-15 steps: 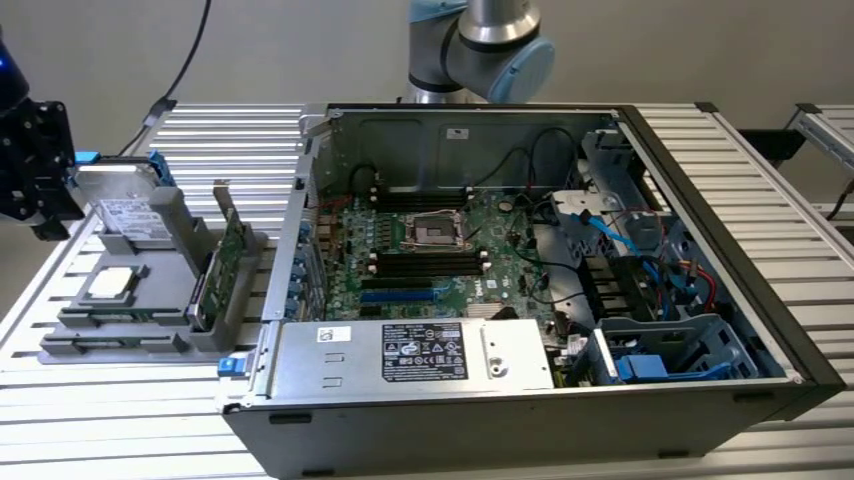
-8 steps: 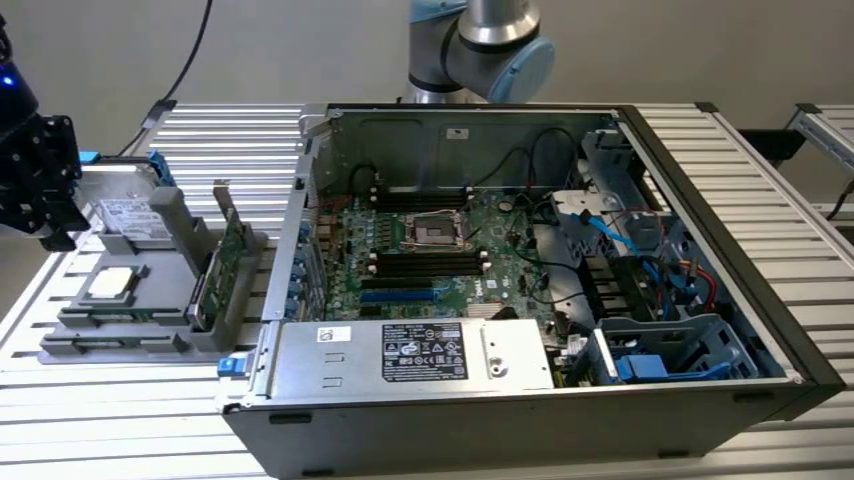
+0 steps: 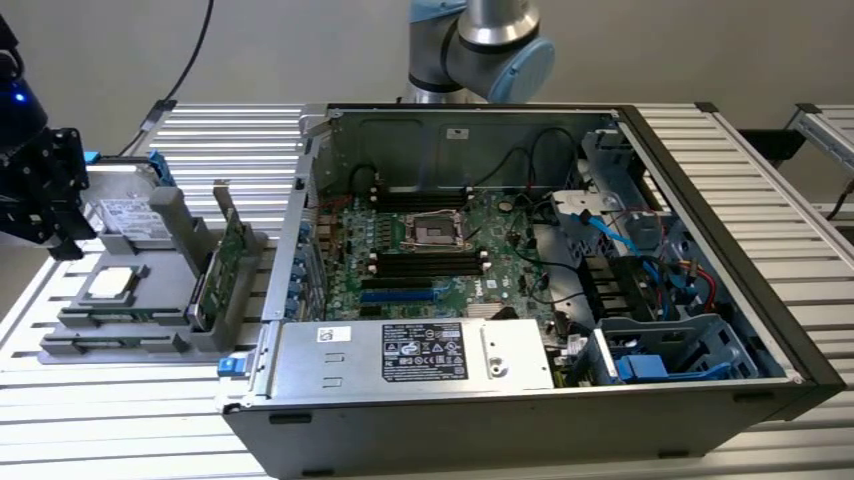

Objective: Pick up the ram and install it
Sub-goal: 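Pick up the ram and move it above insertion slot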

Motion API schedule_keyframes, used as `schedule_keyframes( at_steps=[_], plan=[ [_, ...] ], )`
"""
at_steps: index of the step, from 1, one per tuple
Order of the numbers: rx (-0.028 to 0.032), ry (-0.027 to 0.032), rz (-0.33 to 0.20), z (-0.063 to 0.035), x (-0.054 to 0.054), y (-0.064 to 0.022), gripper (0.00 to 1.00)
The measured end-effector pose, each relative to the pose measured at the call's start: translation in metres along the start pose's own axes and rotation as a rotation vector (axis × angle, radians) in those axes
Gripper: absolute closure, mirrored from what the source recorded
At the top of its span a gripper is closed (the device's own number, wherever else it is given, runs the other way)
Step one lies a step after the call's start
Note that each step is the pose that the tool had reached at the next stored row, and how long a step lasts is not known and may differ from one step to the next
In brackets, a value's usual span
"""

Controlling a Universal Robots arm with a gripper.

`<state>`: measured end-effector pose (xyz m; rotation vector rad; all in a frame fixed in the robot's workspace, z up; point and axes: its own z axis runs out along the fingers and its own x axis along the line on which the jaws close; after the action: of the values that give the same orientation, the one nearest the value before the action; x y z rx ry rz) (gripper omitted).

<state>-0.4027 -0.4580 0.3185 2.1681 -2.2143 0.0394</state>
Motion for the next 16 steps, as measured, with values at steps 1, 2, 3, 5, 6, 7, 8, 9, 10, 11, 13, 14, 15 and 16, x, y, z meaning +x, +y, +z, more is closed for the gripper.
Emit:
schedule_keyframes(
  at_steps=[1,2,3,5,6,7,8,9,10,11,13,14,15,16],
  plan=[
    [0.0,0.0,0.0,0.0017,0.0,0.0,0.67],
    [0.0,0.0001,-0.001,0.0034,0.0,-0.0001,0.67],
    [0.0,0.0,-0.001,0.0054,0.0,-0.0001,0.67],
    [0.0003,-0.0001,-0.002,0.009,0.0,-0.0001,0.67],
    [0.0002,0.0,-0.002,0.0109,-0.001,-0.0001,0.67],
    [0.0002,0.0,-0.002,0.0128,-0.001,-0.0002,0.67],
    [0.0001,0.0001,-0.003,0.0144,-0.001,-0.0002,0.67],
    [0.0002,0.0001,-0.003,0.0162,-0.001,-0.0002,0.67],
    [0.0002,0.0,-0.003,0.0181,-0.001,-0.0002,0.67],
    [0.0003,0.0,-0.003,0.0199,-0.001,-0.0002,0.67],
    [0.0002,0.0001,-0.004,0.0236,-0.001,-0.0002,0.67],
    [0.0002,0.0001,-0.004,0.0254,-0.001,-0.0003,0.67],
    [0.0002,0.0001,-0.004,0.0272,-0.001,-0.0003,0.67],
    [0.0002,0.0001,-0.004,0.029,-0.001,-0.0003,0.67]
  ],
)
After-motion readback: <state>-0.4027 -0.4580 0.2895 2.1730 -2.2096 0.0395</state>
